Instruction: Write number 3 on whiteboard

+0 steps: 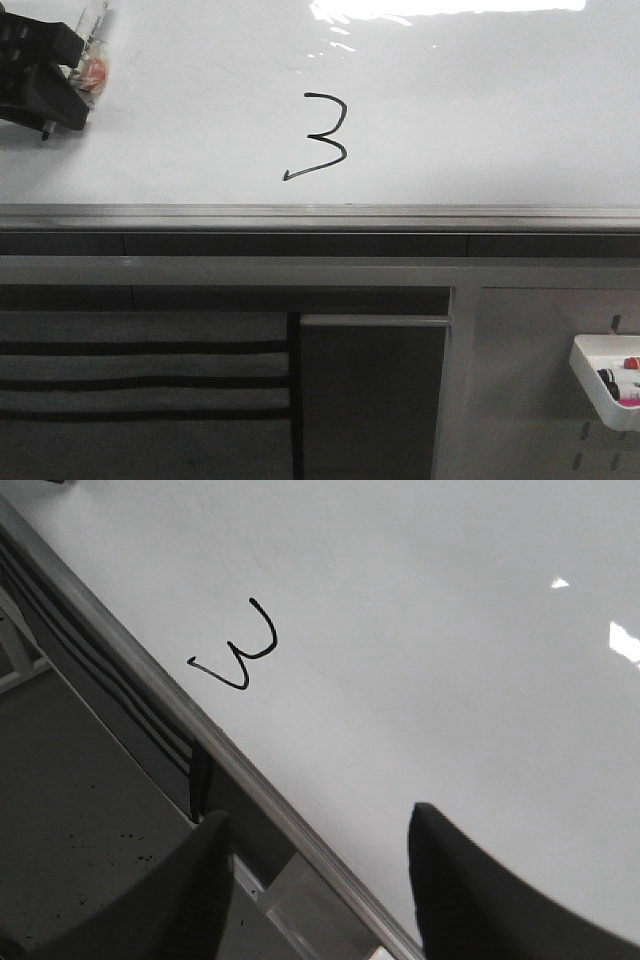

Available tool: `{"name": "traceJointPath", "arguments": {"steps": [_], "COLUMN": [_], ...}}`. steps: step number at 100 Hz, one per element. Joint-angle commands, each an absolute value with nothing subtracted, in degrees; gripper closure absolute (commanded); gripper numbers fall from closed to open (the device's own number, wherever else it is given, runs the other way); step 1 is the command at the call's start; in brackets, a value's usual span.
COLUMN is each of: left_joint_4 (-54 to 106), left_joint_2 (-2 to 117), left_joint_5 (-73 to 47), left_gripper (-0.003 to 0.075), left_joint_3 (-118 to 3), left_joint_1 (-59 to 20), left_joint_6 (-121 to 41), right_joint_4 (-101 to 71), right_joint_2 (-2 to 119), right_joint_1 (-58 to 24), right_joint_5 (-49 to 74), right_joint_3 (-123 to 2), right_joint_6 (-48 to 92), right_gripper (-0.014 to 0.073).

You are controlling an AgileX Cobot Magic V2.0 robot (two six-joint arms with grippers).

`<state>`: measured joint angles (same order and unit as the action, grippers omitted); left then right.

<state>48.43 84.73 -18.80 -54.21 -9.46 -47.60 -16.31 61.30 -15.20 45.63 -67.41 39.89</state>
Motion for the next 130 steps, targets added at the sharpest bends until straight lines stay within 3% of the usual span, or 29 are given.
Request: {"name": "traceJointPath", "arguments": {"steps": [1, 11, 45, 70, 83, 99, 120, 130], "left_joint_4": [48.9, 48.4, 40.7, 32.8, 23.8, 11.3, 8.4, 10.3], "left_joint_2": [83.0, 81.8, 67.5, 50.2, 40.8, 29.9, 20.3, 18.1], "left_joint_5": [-16.6, -17.6, -27.2, -40.1, -46.4, -48.8, -40.5, -32.3], "left_gripper": [0.03, 0.023, 0.0271, 0.0324, 0.0377, 0.0472, 0.0635, 0.0703], "left_joint_3": [-55.7, -55.8, -55.8, -55.8, -55.8, -54.0, -44.5, -39.0], "left_joint_1": [-9.4, -9.3, -9.3, -9.3, -9.3, -9.3, -9.3, -9.3], "left_joint_6": [-47.1, -47.1, -47.1, -45.8, -39.2, -26.9, -18.0, -17.9], "right_joint_4": [-17.4, -17.4, -17.4, -6.4, 2.4, 3.2, 2.9, 2.9], "right_joint_2": [60.4, 60.2, 53.1, 47.2, 44.5, 39.3, 31.3, 28.4], "right_joint_1": [-14.7, -14.7, -14.7, -14.7, -14.7, -14.7, -14.7, -14.7], "right_joint_5": [42.7, 43.7, 48.8, 55.4, 59.9, 56.4, 43.9, 36.6], "right_joint_3": [-68.9, -68.9, -68.9, -68.9, -68.5, -63.2, -51.9, -47.2], "right_joint_6": [39.8, 39.8, 32.0, 13.1, 0.0, -3.6, -4.2, -4.3], "right_gripper": [0.0242, 0.0242, 0.0242, 0.0266, 0.0354, 0.0485, 0.065, 0.066]}}
